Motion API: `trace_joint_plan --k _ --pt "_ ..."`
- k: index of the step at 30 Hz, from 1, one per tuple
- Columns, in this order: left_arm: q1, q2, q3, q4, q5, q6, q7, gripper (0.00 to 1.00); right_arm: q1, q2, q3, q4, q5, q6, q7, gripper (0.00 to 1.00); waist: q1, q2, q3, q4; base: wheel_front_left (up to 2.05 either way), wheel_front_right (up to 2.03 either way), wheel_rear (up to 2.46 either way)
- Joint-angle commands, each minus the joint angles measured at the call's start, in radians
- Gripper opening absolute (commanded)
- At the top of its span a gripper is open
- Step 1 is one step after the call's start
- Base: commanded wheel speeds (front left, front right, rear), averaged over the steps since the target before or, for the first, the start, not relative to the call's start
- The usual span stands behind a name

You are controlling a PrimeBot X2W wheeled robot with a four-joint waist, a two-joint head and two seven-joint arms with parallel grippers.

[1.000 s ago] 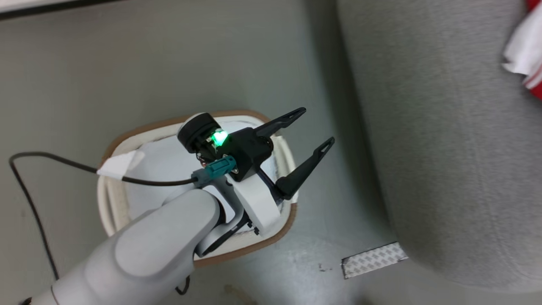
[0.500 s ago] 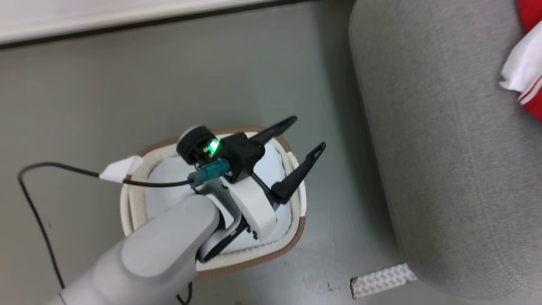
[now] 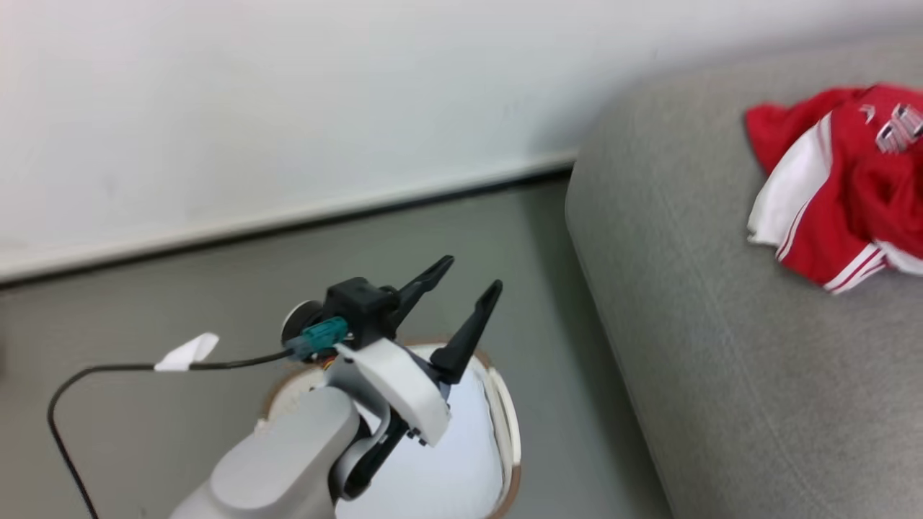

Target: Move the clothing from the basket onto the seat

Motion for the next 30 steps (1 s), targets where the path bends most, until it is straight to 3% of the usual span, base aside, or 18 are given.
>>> trace_joint_plan --k 1,8,18,24,30 --pt "0.03 0.004 0.021 0.001 -0.013 0.013 -0.008 1.0 0.03 -0.01 -0.008 -0.038 0.016 -0.002 -0.01 1.0 0.0003 0.0 -0.116 0.034 0.0 0.0 0.0" --pt "0.129 0.035 0.167 -0.04 -0.046 0.047 -0.015 1.0 0.128 0.033 -0.075 -0.184 -0.052 -0.002 -0.107 1.0 0.0003 0.0 -0.209 0.105 0.0 0.0 0.0" --pt "0.387 0.11 0.478 -0.151 0.044 0.112 -0.015 1.0 0.324 0.293 -0.204 -0.296 -0.193 -0.002 -0.334 1.0 0.0003 0.0 -0.266 0.175 0.0 0.0 0.0" --pt "0.492 0.084 0.572 -0.154 0.098 0.118 -0.015 1.0 0.454 0.407 -0.235 -0.314 -0.258 -0.002 -0.436 1.0 0.0003 0.0 -0.276 0.196 0.0 0.0 0.0" --pt "0.585 0.009 0.644 -0.123 0.183 0.097 -0.015 1.0 0.575 0.506 -0.256 -0.281 -0.324 -0.002 -0.548 1.0 0.0003 0.0 -0.288 0.21 0.0 0.0 0.0"
